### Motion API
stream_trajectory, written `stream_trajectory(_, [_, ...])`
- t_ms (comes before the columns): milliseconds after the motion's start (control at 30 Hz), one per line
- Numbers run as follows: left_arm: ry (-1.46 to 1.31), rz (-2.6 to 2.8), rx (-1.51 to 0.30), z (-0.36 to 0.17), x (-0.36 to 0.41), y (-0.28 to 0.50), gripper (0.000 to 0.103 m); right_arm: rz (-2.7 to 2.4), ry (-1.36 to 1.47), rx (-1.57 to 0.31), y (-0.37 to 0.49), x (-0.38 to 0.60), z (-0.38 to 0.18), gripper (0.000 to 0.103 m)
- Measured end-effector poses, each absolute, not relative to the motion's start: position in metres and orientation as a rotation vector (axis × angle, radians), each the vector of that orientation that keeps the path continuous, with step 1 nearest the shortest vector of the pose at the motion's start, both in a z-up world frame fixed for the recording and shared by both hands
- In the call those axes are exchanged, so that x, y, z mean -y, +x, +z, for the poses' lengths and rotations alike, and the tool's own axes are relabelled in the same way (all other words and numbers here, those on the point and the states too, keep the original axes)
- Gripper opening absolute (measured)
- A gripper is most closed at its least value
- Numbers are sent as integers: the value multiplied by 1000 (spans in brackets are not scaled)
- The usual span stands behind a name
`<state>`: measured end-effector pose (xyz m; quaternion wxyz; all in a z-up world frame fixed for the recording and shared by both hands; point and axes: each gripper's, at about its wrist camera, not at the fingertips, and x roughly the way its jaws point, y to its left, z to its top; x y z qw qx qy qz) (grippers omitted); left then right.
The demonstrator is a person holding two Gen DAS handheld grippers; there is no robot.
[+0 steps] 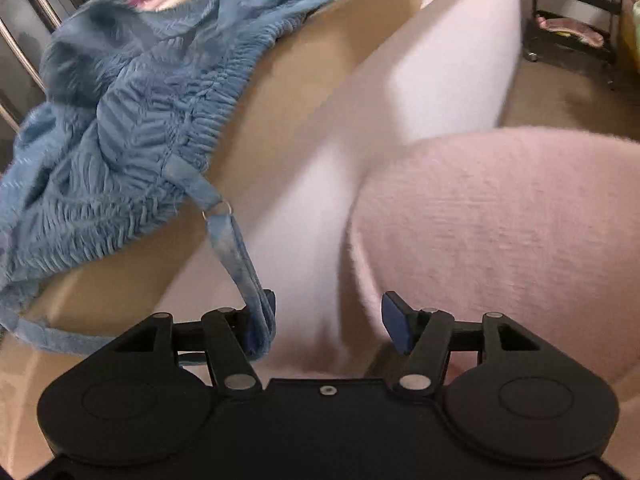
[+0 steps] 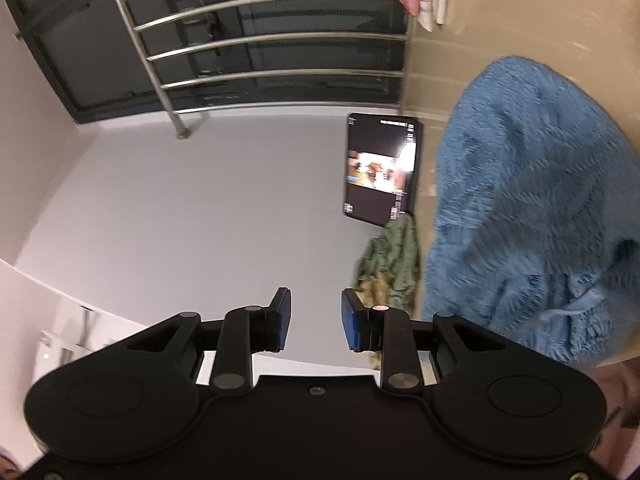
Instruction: Fold clothes
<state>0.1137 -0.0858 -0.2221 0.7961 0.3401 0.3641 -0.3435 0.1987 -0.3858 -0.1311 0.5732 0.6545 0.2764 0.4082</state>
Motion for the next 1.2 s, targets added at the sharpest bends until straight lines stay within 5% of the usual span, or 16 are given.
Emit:
stream_trajectory(33, [685, -769, -804, -216, 81, 115, 48, 946, 1506, -658, 199, 388, -129, 35])
stream_trajectory(100, [597, -806, -842, -203, 71, 121, 19, 917, 1436, -684, 201, 392, -125, 36])
stream_trajectory(267, [376, -864, -883, -169, 41, 132, 7, 774, 817, -810, 185, 381, -84, 36])
stream_trajectory(467, [66, -896, -827, -119, -7, 143, 6, 751, 291, -788, 145, 320, -52, 36])
stream_trajectory(667, [-11, -845, -740, -86, -31, 141, 7, 696, 160, -826, 152, 277, -66, 37])
stream_trajectory(733, [35, -790, -760, -90, -27, 139, 11, 670, 177, -828, 157, 276, -68, 37])
stream_trajectory(800, [7, -754, -798, -95, -43, 141, 34, 652, 188, -811, 154, 279, -65, 37])
stream_trajectory(867, [-55, -711, -782, -101, -54, 141, 43, 609, 157, -768, 147, 288, -59, 37])
stream_trajectory(1200, [-169, -393, -769, -105, -70, 186, 42, 369, -219, -743, 155, 286, -72, 37])
